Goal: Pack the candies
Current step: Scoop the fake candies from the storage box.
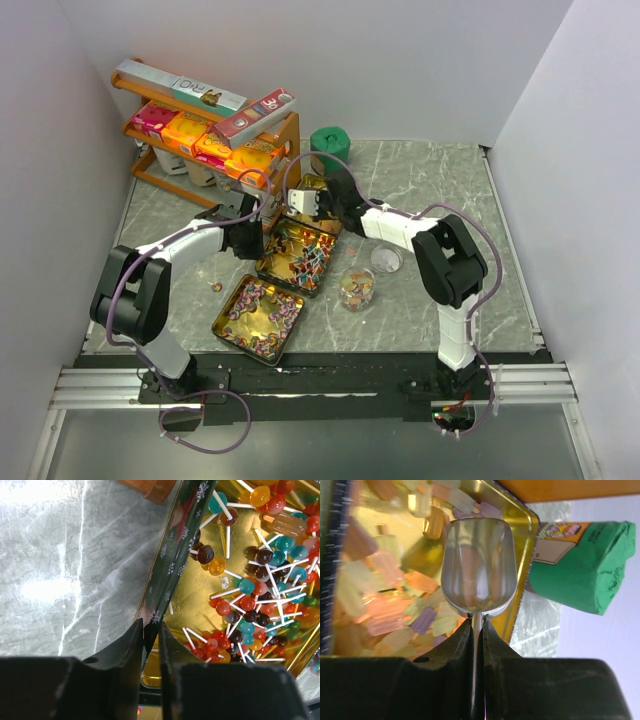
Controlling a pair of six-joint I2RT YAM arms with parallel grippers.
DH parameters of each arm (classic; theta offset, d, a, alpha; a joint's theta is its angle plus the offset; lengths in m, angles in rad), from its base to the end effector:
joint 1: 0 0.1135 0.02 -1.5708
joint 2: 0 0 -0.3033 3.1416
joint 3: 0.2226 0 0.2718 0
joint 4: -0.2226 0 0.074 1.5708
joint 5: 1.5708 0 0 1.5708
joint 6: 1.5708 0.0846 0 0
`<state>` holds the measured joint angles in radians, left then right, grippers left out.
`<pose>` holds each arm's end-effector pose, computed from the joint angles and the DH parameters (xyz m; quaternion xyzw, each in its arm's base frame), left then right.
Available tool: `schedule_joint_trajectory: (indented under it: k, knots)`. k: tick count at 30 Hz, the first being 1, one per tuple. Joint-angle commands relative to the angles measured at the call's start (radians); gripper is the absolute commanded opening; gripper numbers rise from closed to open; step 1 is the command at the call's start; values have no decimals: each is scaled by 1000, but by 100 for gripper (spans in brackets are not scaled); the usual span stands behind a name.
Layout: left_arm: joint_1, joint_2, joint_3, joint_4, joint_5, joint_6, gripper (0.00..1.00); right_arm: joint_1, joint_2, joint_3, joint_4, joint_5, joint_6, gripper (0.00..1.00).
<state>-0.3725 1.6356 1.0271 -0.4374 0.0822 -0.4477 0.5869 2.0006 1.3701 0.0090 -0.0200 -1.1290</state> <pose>0.3428 -0.1414 0.1769 -0.0256 0.9647 -0.1397 0.2219 0.4361 0.2920 0.1891 -0.6758 0.5782 -0.1138 0.4427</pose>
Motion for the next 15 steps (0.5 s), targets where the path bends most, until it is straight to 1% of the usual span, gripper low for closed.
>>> schedule_joint_trajectory:
  k: [1,3,7,8,11,13,15]
  knots:
    - [4,17,30,0,5,4,17,30,-34,-43,-81,-213,14,0]
    - [4,15,30,0,4,4,13,27,-51,-57,-78,-268,27,0]
    - [4,16,31,0,2,1,9,28,-66,-86,-58,-319,31,0]
    - [6,17,31,-1,4,0,6,27,-65,-85,-61,-331,37,0]
    - [6,20,34,-1,5,-3,2,28,-62,-75,-78,-382,51,0]
    - [6,21,39,-4,4,-2,1,30,-60,-71,-83,-408,64,0]
    - [6,24,45,-9,1,0,1,28,-56,-69,-92,-390,72,0]
